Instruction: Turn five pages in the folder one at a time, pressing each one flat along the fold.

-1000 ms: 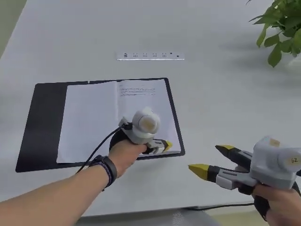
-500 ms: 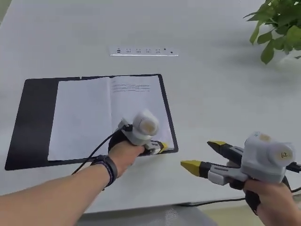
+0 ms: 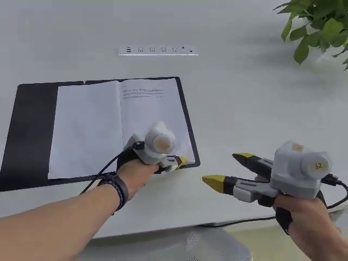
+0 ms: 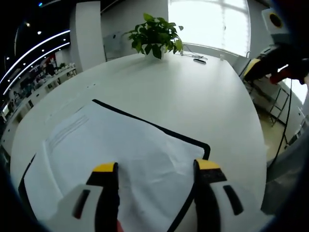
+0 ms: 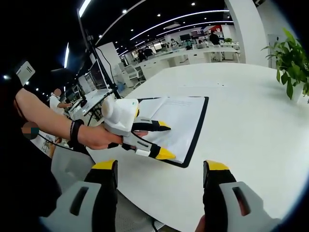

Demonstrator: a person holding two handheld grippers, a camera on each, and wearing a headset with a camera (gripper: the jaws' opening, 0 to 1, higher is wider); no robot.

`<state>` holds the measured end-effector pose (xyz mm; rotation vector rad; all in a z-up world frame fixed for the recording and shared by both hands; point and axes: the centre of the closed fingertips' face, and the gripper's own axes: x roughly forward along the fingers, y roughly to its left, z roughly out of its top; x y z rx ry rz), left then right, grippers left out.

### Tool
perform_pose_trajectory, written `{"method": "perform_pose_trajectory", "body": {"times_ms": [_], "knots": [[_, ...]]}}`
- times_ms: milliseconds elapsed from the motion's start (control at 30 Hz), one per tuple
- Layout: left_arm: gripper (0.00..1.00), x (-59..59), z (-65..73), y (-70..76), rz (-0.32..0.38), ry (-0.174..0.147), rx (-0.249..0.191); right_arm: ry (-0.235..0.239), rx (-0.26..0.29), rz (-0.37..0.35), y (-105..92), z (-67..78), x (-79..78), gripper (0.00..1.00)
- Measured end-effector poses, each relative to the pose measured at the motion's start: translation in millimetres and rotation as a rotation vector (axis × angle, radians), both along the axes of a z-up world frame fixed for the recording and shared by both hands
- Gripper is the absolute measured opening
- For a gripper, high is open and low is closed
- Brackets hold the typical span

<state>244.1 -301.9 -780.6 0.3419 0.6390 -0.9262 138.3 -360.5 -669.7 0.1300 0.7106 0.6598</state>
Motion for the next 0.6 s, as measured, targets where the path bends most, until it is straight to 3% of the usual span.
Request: {"method": "perform_pose_trajectory", "body": {"times_ms": [333, 600], "knots": [[0.59, 0.5, 0.0, 1.5, 0.002, 0.0, -0.024, 0.008, 0.006, 0.012, 3.5, -2.8, 1.4, 0.71], [0.57, 1.4, -0.3, 2.3, 0.008, 0.01, -0.043, 0.009, 0.017, 0.022, 7.6, -5.5, 15.0, 0.69]]}}
